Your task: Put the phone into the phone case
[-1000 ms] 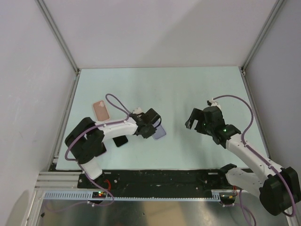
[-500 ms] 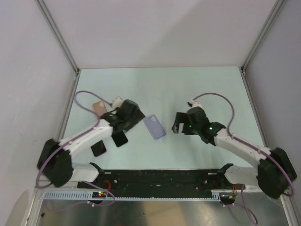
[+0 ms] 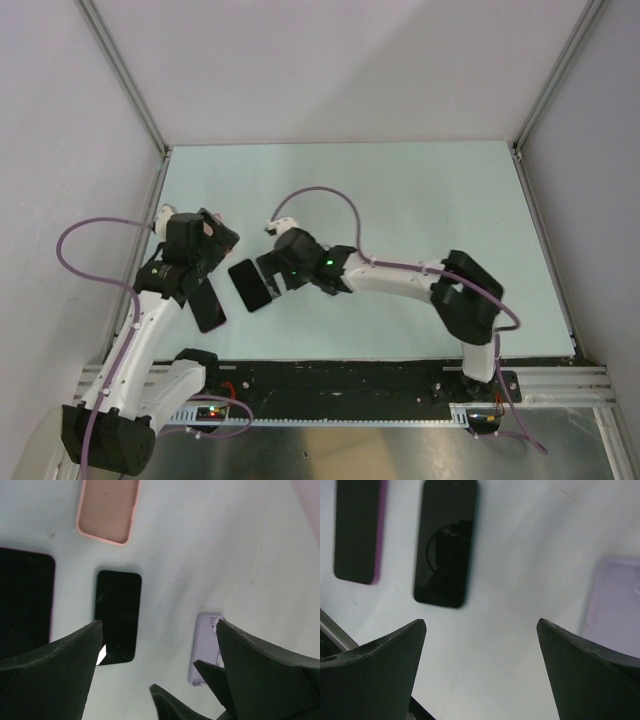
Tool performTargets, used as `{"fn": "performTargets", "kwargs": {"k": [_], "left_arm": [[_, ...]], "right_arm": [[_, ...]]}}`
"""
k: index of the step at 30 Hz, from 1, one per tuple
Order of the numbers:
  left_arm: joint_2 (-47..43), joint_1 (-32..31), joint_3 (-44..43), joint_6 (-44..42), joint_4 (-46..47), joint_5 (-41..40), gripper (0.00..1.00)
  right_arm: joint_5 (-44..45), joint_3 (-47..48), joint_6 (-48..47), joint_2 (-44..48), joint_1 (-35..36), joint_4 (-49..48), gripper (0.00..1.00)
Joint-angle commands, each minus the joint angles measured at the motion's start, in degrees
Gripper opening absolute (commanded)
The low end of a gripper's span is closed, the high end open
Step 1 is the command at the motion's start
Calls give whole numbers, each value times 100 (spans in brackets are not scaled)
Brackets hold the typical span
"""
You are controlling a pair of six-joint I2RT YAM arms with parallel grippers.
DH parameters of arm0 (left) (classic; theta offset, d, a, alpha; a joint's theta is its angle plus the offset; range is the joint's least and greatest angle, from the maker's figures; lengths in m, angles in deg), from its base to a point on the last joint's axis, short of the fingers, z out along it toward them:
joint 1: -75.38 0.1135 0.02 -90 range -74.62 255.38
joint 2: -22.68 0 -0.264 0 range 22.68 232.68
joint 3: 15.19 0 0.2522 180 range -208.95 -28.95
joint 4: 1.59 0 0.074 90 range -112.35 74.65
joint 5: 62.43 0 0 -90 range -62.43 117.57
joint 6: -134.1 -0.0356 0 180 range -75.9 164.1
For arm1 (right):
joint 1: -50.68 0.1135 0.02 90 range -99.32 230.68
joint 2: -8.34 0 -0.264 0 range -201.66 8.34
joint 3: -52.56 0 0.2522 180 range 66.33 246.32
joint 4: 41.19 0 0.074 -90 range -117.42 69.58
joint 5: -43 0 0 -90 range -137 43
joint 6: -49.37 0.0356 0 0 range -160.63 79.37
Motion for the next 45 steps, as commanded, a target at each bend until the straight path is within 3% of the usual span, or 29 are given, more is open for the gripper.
{"fn": "performTargets", "kwargs": {"k": [1,8,15,39,45], "left_arm": [[-212,401,-163,-617,-326,343,100],[-286,1018,-270,-942,-503,610,100],[-402,1459,-405,-1011,-534,594,100],[-259,1647,-547,-1026,-532,608,100],[-226,1644,-583,-994,-523,652,100]], "right_arm": [[164,1211,-479,-877,355,326,99],[407,2690,-620,-2024,611,957,99],[767,3370,-636,-2693,706,1326,99],[999,3653,-505,-3176,881,1650,99],[738,3234,-412,-3014,856,1495,93]]}}
